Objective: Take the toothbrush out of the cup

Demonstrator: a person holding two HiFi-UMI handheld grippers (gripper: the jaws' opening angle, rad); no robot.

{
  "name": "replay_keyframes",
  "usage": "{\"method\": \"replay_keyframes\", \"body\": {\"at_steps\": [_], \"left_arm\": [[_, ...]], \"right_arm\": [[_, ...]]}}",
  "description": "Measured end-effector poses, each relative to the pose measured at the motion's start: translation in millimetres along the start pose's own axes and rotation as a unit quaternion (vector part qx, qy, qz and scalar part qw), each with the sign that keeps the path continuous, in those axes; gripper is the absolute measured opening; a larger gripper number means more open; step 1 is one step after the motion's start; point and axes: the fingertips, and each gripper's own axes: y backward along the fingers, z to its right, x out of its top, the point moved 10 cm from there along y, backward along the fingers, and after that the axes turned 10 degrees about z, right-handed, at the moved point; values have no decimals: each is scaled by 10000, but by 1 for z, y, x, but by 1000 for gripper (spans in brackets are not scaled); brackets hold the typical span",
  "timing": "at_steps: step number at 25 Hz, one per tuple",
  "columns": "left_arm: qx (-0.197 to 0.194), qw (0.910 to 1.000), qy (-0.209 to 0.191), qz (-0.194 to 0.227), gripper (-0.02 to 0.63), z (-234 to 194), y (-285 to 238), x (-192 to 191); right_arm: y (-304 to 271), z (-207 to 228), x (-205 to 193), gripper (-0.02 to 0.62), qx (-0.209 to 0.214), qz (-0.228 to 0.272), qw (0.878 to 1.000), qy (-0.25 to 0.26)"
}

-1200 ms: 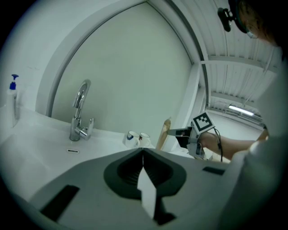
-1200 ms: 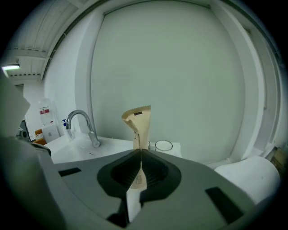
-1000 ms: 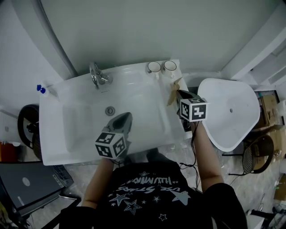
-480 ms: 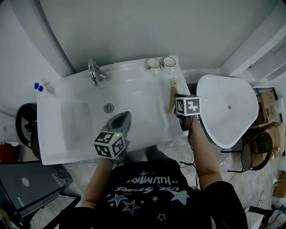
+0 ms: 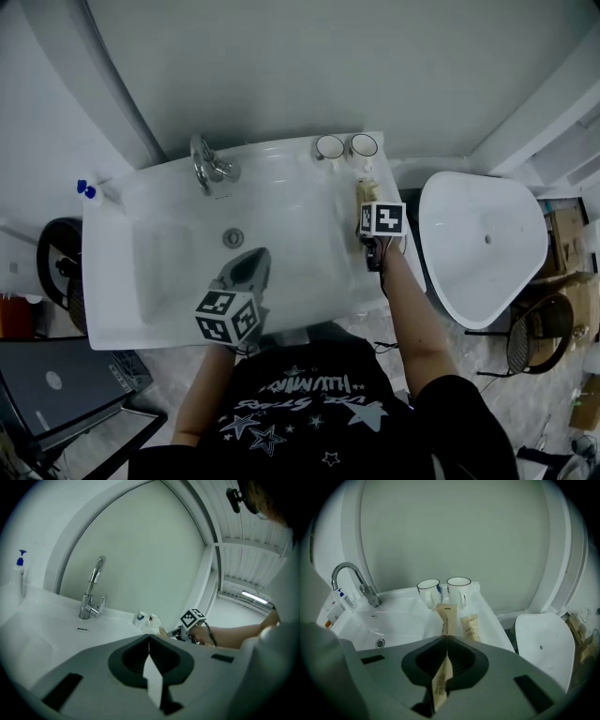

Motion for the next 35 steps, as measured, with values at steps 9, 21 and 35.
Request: {"method": "replay_keyframes", "body": {"at_steps": [9, 21, 35], "left_arm": [[108, 9999, 120, -33, 18, -10, -7, -2], [-66, 9999, 119, -64, 18, -21, 10, -3], [-576, 9975, 187, -371, 18, -35, 50, -21]], "right_arm": [[-25, -8, -11, 21, -38, -278, 9996, 105], [-4, -28, -20, 87, -106, 389, 9990, 210], [91, -67, -56, 70, -243, 1636, 9860, -193]]}}
